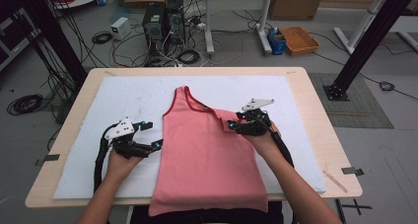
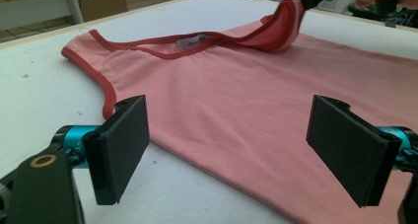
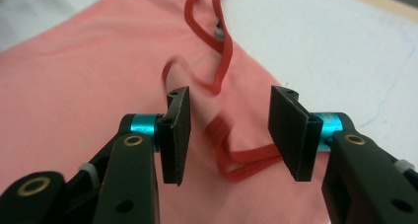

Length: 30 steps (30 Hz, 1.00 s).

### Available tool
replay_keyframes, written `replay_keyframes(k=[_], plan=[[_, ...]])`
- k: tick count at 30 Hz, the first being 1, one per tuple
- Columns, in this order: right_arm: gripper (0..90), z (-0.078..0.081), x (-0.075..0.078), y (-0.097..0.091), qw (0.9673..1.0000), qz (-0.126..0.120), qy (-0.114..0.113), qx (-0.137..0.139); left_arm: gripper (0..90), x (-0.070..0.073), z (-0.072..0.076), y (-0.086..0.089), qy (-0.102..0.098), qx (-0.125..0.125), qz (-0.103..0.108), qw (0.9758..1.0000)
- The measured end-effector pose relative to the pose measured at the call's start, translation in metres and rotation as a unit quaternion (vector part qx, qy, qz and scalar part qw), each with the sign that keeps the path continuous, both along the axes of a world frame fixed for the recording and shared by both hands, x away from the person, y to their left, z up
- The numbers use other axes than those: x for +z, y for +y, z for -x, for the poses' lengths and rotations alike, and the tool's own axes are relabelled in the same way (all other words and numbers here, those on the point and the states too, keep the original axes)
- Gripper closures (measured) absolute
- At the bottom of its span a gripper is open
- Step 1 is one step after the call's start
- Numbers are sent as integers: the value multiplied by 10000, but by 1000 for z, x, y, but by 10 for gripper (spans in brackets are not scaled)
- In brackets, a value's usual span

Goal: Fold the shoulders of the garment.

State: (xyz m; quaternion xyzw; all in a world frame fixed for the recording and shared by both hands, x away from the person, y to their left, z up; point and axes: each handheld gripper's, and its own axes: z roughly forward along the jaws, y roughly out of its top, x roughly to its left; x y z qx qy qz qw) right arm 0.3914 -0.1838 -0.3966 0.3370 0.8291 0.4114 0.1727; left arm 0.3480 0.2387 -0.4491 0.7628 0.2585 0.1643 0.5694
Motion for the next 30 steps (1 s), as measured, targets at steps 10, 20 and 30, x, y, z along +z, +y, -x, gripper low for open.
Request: replay_keyframes(k=[10,20,30], plan=[[499,9,-1,6,9989,-174,40,436,166,0,-1,0,-2,9,-14,10000],[744,12,-29,20,9957,200,401,816,167,0,-1,1,3,-4,10,10000],[818,37,-41,6,9951,253,199,934,166,0,-1,0,19,18,2,10000]])
